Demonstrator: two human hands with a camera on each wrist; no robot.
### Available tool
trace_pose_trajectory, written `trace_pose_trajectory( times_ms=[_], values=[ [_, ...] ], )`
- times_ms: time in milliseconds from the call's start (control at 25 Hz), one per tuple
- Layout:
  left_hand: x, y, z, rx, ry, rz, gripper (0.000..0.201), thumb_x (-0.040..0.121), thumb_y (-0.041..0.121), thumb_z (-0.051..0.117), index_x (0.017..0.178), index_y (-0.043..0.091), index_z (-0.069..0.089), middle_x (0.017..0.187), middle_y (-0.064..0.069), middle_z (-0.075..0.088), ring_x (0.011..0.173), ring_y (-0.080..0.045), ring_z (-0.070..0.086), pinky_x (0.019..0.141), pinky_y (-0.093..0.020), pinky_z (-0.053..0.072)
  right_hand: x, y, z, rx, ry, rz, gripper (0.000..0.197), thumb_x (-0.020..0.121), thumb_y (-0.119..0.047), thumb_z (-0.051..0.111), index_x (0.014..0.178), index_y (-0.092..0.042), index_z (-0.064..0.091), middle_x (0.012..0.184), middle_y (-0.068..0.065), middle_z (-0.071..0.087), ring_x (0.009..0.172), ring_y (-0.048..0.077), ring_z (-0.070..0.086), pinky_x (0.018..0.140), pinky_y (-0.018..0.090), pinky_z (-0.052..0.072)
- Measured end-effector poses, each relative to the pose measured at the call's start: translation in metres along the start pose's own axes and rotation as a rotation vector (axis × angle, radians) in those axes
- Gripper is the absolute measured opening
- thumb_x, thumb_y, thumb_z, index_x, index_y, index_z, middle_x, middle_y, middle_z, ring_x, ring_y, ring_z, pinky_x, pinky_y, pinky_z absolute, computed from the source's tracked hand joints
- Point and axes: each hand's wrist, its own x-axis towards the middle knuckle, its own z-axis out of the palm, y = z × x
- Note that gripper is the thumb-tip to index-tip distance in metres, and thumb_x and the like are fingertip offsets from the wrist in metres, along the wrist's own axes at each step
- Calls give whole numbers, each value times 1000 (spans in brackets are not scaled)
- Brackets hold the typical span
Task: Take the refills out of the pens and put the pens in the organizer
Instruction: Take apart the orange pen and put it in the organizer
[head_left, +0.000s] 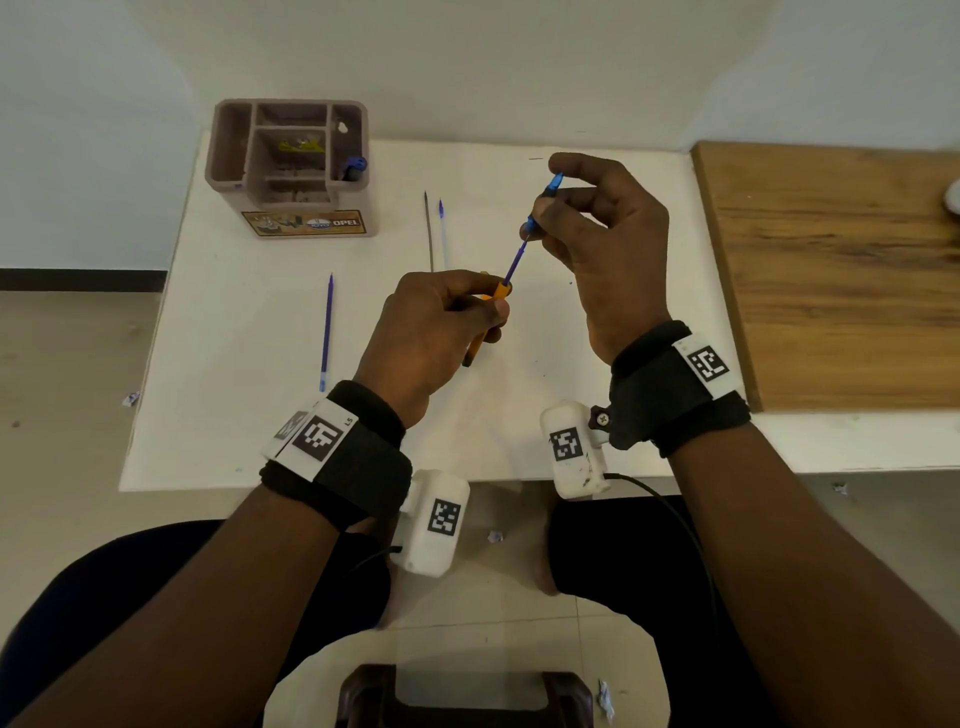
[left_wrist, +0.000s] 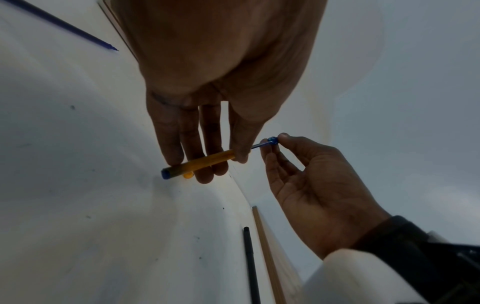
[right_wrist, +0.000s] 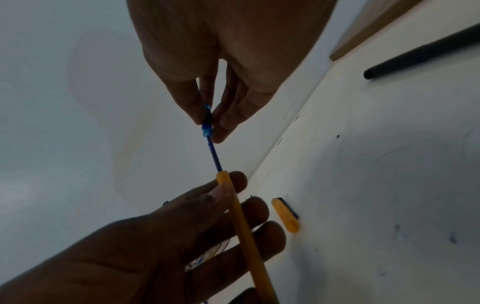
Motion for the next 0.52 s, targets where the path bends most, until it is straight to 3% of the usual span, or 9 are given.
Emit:
trace_pose_trajectory(
  times_ms=[520],
  values=[
    [1,1,0,-10,-6,-1,29,98,25,66,126,17,71,103,-3,77,93,-17,76,76,-28,58,0,3,-4,-113,0,-63,33,95,-10,68,127,-14,67,101,10,76,86,20,79,92,37,62]
  ],
)
